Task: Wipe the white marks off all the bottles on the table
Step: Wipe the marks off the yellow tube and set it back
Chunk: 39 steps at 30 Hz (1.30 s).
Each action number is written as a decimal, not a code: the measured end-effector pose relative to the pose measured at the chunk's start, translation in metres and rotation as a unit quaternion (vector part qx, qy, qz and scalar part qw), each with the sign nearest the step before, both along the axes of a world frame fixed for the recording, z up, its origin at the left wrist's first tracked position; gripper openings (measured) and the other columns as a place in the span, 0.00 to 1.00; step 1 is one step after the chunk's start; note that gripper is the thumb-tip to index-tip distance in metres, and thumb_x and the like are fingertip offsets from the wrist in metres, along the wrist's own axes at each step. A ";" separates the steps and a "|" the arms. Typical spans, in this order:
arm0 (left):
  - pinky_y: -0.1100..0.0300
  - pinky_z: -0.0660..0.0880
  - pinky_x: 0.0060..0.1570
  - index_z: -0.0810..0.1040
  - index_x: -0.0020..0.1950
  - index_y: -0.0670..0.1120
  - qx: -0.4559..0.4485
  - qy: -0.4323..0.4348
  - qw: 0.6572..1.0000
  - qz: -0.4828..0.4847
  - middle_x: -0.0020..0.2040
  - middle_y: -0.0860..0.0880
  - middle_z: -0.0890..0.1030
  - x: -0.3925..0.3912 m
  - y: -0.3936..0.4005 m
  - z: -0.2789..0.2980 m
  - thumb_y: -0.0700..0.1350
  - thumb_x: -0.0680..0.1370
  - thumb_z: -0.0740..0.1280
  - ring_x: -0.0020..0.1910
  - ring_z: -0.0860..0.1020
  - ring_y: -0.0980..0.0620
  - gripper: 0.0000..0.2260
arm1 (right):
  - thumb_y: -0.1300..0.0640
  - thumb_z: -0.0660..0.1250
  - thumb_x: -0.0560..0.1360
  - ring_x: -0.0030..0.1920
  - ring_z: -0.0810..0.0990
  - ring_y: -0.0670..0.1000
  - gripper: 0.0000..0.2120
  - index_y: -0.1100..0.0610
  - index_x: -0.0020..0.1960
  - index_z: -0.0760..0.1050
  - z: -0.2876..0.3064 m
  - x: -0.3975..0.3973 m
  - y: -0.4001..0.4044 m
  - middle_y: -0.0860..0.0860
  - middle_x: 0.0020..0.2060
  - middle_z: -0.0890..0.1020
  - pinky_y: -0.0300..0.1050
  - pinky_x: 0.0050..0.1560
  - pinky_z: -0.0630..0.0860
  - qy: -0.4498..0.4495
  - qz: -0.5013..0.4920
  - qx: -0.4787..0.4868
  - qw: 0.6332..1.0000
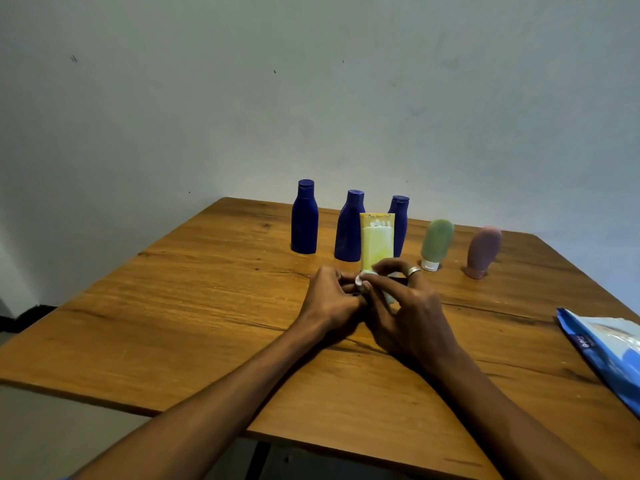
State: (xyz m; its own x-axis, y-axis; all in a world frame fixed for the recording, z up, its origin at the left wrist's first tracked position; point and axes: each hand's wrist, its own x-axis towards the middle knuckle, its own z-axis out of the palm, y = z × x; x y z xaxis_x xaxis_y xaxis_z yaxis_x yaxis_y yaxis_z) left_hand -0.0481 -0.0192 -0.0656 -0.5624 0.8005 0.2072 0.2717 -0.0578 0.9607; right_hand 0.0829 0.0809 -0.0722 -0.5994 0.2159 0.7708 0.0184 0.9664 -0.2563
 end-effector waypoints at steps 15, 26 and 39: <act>0.50 0.84 0.51 0.84 0.55 0.41 -0.017 0.012 1.000 0.000 0.49 0.45 0.87 -0.001 0.001 -0.002 0.32 0.73 0.74 0.51 0.86 0.51 0.11 | 0.56 0.77 0.71 0.57 0.80 0.56 0.26 0.56 0.68 0.78 0.002 0.003 0.000 0.59 0.58 0.81 0.49 0.52 0.82 -0.003 -0.017 0.061 0.998; 0.58 0.84 0.50 0.83 0.59 0.43 -0.023 0.023 0.999 -0.030 0.52 0.48 0.87 0.005 -0.001 0.005 0.35 0.72 0.77 0.53 0.85 0.54 0.16 | 0.60 0.74 0.74 0.57 0.82 0.57 0.18 0.63 0.62 0.81 0.006 0.007 0.008 0.61 0.58 0.82 0.49 0.56 0.83 0.084 -0.062 0.016 0.994; 0.60 0.83 0.49 0.82 0.62 0.39 -0.019 0.042 0.998 -0.038 0.56 0.45 0.86 0.007 0.000 0.006 0.37 0.69 0.79 0.54 0.85 0.54 0.22 | 0.64 0.76 0.75 0.50 0.84 0.53 0.13 0.63 0.59 0.83 0.019 0.004 0.019 0.59 0.52 0.84 0.31 0.56 0.77 0.234 -0.089 -0.031 0.968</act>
